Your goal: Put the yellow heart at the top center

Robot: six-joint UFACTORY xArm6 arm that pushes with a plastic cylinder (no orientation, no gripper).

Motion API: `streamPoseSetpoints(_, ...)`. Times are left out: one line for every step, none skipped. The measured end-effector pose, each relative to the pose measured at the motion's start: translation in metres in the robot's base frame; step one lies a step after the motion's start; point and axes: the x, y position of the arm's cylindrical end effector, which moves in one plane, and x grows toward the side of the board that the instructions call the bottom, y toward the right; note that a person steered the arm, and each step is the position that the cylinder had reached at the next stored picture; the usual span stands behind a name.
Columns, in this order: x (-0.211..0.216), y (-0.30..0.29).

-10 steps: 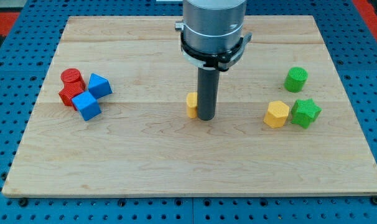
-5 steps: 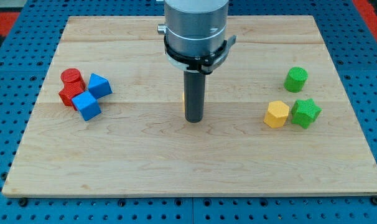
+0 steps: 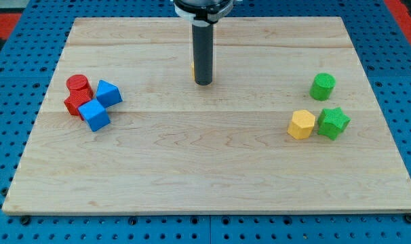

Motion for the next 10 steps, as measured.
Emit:
streamPoseSetpoints(-0.021, -0.007)
streamPoseSetpoints(-0.044, -0.015)
streamPoseSetpoints(-0.064, -0.024)
streamPoseSetpoints(-0.08, -0.033)
streamPoseSetpoints(-0.08, -0.033)
streamPoseSetpoints(-0.084, -0.033)
streamPoseSetpoints(-0.096, -0.033)
streamPoseSetpoints(-0.096, -0.033)
streamPoseSetpoints(-0.104, -0.033)
streamPoseSetpoints(-0.115, -0.029)
